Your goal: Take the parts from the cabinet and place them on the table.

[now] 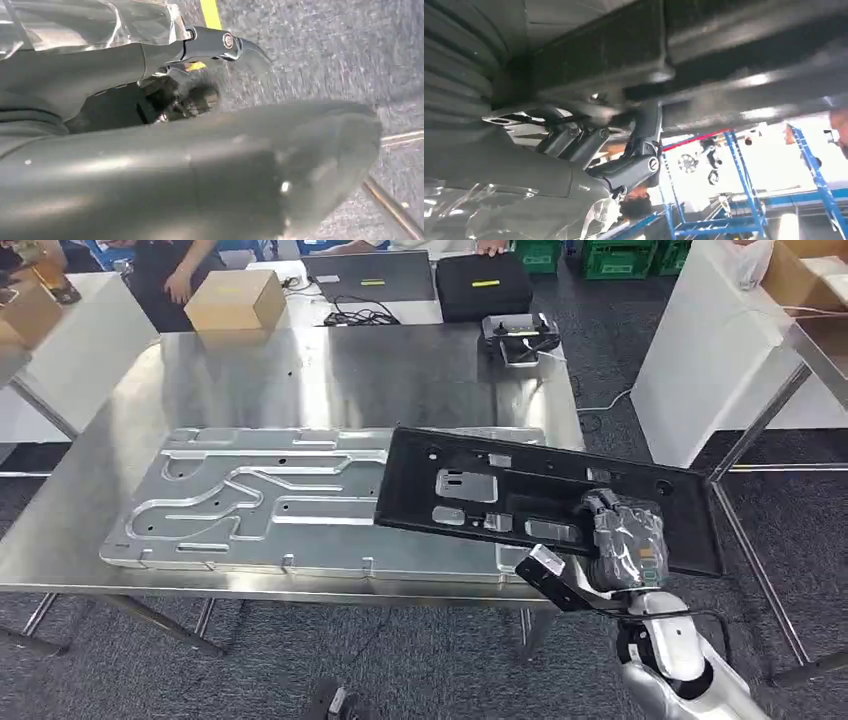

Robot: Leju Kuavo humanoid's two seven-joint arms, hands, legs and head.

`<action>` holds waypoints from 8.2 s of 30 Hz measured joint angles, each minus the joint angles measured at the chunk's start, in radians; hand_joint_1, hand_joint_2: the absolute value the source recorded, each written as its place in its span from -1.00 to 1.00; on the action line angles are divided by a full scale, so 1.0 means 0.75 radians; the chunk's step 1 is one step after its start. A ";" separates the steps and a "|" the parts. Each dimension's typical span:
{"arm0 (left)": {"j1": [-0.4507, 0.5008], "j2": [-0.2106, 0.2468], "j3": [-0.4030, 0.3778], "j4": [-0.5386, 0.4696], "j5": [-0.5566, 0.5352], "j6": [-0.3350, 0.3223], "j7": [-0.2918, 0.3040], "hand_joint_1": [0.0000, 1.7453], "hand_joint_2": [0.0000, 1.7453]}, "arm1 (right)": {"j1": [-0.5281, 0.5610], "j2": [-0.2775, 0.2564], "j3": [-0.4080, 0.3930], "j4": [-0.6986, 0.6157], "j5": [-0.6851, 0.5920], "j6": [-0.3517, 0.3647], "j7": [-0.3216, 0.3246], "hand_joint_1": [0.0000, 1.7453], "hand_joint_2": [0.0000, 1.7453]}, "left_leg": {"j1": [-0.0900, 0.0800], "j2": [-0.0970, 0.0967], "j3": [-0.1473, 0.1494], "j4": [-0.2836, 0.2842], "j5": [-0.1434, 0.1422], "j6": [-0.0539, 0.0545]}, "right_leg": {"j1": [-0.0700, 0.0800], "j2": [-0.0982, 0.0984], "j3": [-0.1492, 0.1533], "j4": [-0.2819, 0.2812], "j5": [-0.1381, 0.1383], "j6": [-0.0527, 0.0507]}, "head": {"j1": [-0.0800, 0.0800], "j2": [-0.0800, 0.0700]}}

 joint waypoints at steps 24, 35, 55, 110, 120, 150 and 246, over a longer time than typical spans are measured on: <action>0.000 -0.010 -0.001 0.001 -0.009 -0.005 0.006 -1.00 -1.00 | 0.028 -0.020 -0.013 -0.021 0.056 -0.002 0.013 1.00 1.00 | 0.017 -0.013 -0.156 0.275 -0.092 -0.023 | 0.016 0.010 -0.007 0.062 -0.054 0.011 | -0.001 0.000; 0.001 -0.010 0.000 0.001 0.002 -0.003 0.006 -1.00 -1.00 | 0.043 -0.022 -0.016 -0.025 0.040 0.017 0.014 1.00 1.00 | -0.004 -0.023 -0.069 0.084 -0.019 -0.004 | 0.023 0.004 -0.165 0.416 -0.228 0.027 | 0.001 0.000; 0.004 -0.006 0.000 0.001 0.024 -0.008 0.006 -1.00 -1.00 | 0.059 -0.020 -0.013 -0.037 0.053 0.052 -0.007 1.00 1.00 | 0.051 0.057 -0.107 0.168 -0.050 -0.104 | -0.009 -0.104 0.005 0.040 -0.043 -0.004 | -0.001 0.000; -0.015 0.001 -0.021 0.002 -0.026 -0.069 0.106 -1.00 -1.00 | 0.049 -0.008 -0.030 -0.003 0.032 0.000 -0.053 1.00 1.00 | 0.061 -0.028 -0.292 0.459 -0.175 -0.126 | -0.017 0.000 -0.004 0.044 -0.045 0.001 | -0.002 0.000; -0.018 0.006 -0.024 0.002 -0.037 -0.085 0.019 -1.00 -1.00 | 0.052 -0.014 -0.034 -0.001 0.085 0.025 -0.037 1.00 1.00 | 0.013 -0.017 -0.145 0.116 0.000 -0.041 | -0.025 -0.007 0.026 0.006 -0.043 0.023 | -0.002 0.000; -0.004 0.020 -0.024 0.002 0.002 -0.110 -0.001 -1.00 -1.00 | 0.077 -0.096 -0.071 -0.028 0.088 0.080 0.003 -1.00 -1.00 | 0.029 -0.017 -0.091 0.123 -0.050 -0.064 | -0.022 0.004 0.001 0.010 -0.012 0.027 | -0.001 0.000; 0.064 0.012 0.127 0.002 0.218 -0.114 -0.099 -1.00 -1.00 | 0.118 0.235 -0.092 -0.508 -0.700 -0.535 -0.278 -1.00 -1.00 | 0.026 0.004 -0.060 0.039 0.014 -0.047 | 0.010 -0.061 0.073 -0.006 -0.069 0.027 | 0.000 0.000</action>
